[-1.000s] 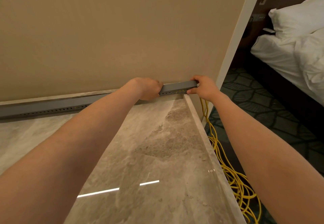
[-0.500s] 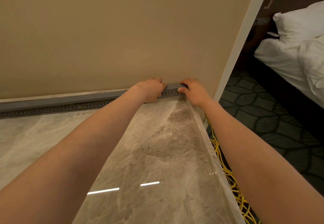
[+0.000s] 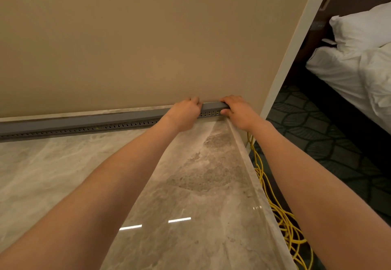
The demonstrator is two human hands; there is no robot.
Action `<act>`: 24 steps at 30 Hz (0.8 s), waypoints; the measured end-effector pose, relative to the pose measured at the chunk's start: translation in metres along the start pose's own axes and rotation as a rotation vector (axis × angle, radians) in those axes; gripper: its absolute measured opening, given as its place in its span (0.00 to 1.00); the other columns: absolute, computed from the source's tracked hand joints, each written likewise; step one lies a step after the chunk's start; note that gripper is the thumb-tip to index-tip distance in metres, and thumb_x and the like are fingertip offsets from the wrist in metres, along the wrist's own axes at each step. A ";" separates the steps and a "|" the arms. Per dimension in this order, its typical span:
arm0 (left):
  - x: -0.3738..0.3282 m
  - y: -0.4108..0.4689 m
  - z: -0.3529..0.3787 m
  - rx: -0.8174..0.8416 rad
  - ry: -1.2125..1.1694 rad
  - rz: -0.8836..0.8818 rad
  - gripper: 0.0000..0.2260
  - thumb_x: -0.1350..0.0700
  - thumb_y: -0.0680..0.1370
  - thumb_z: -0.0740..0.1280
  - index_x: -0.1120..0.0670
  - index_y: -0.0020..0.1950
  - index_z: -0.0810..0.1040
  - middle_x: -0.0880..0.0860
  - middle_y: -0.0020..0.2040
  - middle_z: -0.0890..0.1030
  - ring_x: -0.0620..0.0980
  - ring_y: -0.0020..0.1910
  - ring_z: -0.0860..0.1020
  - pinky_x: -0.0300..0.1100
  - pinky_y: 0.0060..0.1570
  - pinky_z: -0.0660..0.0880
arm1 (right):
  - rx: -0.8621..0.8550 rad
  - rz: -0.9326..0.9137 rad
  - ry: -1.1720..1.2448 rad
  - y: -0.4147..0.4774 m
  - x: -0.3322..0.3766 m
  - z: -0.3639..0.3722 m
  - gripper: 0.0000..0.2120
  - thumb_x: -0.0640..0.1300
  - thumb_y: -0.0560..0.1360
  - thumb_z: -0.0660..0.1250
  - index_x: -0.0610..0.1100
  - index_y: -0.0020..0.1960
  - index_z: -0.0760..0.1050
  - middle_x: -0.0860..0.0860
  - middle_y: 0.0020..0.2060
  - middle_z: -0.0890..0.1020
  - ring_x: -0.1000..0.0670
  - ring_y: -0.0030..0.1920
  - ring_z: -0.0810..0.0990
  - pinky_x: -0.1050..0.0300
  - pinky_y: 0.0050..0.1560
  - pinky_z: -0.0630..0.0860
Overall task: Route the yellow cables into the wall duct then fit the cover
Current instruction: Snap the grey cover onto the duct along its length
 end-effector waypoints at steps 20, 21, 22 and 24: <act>0.004 0.014 -0.002 0.108 -0.329 -0.096 0.18 0.55 0.81 0.59 0.62 0.67 0.69 0.63 0.65 0.69 0.62 0.64 0.71 0.52 0.61 0.70 | 0.072 0.144 -0.041 0.001 0.016 -0.016 0.17 0.41 0.71 0.71 0.43 0.59 0.78 0.43 0.55 0.81 0.41 0.58 0.77 0.47 0.57 0.76; -0.002 0.017 -0.003 0.098 -0.374 -0.102 0.18 0.53 0.82 0.57 0.63 0.67 0.68 0.63 0.66 0.69 0.62 0.65 0.70 0.52 0.62 0.69 | 0.065 0.131 -0.022 0.001 0.014 -0.016 0.17 0.42 0.71 0.71 0.43 0.59 0.78 0.43 0.55 0.82 0.41 0.57 0.77 0.48 0.56 0.76; -0.009 0.023 -0.004 0.082 -0.417 -0.106 0.18 0.53 0.82 0.56 0.63 0.67 0.68 0.64 0.65 0.70 0.63 0.65 0.70 0.51 0.61 0.69 | 0.056 0.113 -0.005 0.001 0.012 -0.018 0.16 0.42 0.71 0.71 0.43 0.58 0.79 0.42 0.54 0.82 0.41 0.56 0.78 0.49 0.54 0.76; -0.021 0.034 -0.007 0.071 -0.496 -0.124 0.17 0.54 0.82 0.58 0.64 0.65 0.70 0.64 0.64 0.72 0.62 0.64 0.71 0.50 0.59 0.69 | 0.046 0.067 0.028 0.001 0.007 -0.017 0.16 0.41 0.70 0.71 0.43 0.57 0.80 0.42 0.53 0.83 0.41 0.55 0.79 0.50 0.53 0.76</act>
Point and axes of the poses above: each hand's wrist, its own y-axis towards the middle knuckle, its own z-axis out of the palm, x = y × z, the point moved 3 cm from there along y, towards the middle knuckle
